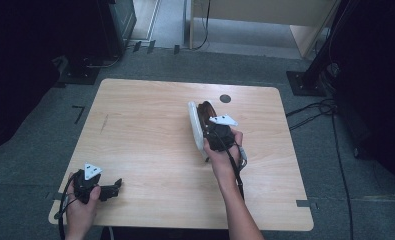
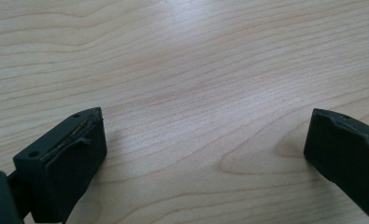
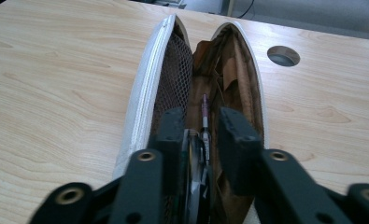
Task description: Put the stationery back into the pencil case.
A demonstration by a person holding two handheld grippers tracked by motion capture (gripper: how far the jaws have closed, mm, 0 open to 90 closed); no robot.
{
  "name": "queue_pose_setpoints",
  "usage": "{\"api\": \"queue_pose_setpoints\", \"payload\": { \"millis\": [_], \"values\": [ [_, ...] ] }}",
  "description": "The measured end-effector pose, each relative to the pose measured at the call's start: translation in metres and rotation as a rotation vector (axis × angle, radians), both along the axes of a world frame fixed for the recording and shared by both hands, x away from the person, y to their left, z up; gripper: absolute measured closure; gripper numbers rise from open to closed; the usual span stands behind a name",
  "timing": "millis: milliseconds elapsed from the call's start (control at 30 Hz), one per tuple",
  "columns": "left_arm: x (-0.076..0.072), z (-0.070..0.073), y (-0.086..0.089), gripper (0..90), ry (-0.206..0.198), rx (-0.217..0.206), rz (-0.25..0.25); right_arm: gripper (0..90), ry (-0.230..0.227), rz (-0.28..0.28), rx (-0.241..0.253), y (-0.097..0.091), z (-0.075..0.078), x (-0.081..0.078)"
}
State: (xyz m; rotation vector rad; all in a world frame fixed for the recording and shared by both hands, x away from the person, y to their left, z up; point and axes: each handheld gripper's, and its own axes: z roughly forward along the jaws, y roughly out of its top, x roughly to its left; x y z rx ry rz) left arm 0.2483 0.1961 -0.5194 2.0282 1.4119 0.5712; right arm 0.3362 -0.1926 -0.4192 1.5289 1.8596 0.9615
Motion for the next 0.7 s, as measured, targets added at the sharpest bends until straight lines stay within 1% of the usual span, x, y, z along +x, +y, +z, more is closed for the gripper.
{"api": "queue_pose_setpoints", "payload": {
  "millis": [67, 133, 267, 400, 467, 500, 533, 567, 633, 700],
  "values": [
    [0.0, 0.0, 0.0, 0.0, 0.0, 0.0, 0.0, 77.5, 0.0, -0.002, -0.006, 0.0, 0.0, -0.001],
    [0.0, 0.0, 0.0, 0.0, 0.0, 0.0, 0.0, 78.2, -0.009, 0.002, 0.003, -0.001, 0.002, -0.003],
    [0.0, 0.0, 0.0, 0.0, -0.001, 0.0, 0.001, 78.8, -0.033, 0.005, 0.012, -0.002, 0.007, -0.009],
    [0.0, 0.0, 0.0, 0.0, 0.0, -0.001, 0.001, 78.5, -0.049, 0.009, 0.018, -0.004, 0.012, -0.016],
    [0.0, 0.0, 0.0, 0.0, 0.0, 0.0, 0.0, 76.9, -0.059, 0.024, 0.034, -0.006, 0.014, -0.019],
    [0.0, 0.0, 0.0, 0.0, 0.0, 0.0, 0.0, 73.0, -0.064, 0.036, 0.047, -0.009, 0.016, -0.023],
    [0.0, 0.0, 0.0, 0.0, 0.0, 0.001, 0.0, 73.0, -0.064, 0.036, 0.047, -0.009, 0.016, -0.023],
    [0.0, 0.0, 0.0, 0.0, 0.0, 0.0, 0.0, 69.8, -0.071, 0.041, 0.05, -0.011, 0.018, -0.025],
    [0.0, 0.0, 0.0, 0.0, -0.001, 0.0, 0.001, 60.4, -0.076, 0.063, 0.065, -0.014, 0.02, -0.029],
    [0.0, 0.0, 0.0, 0.0, -0.001, 0.0, 0.0, 51.4, -0.082, 0.071, 0.081, -0.018, 0.022, -0.033]
  ]
}}
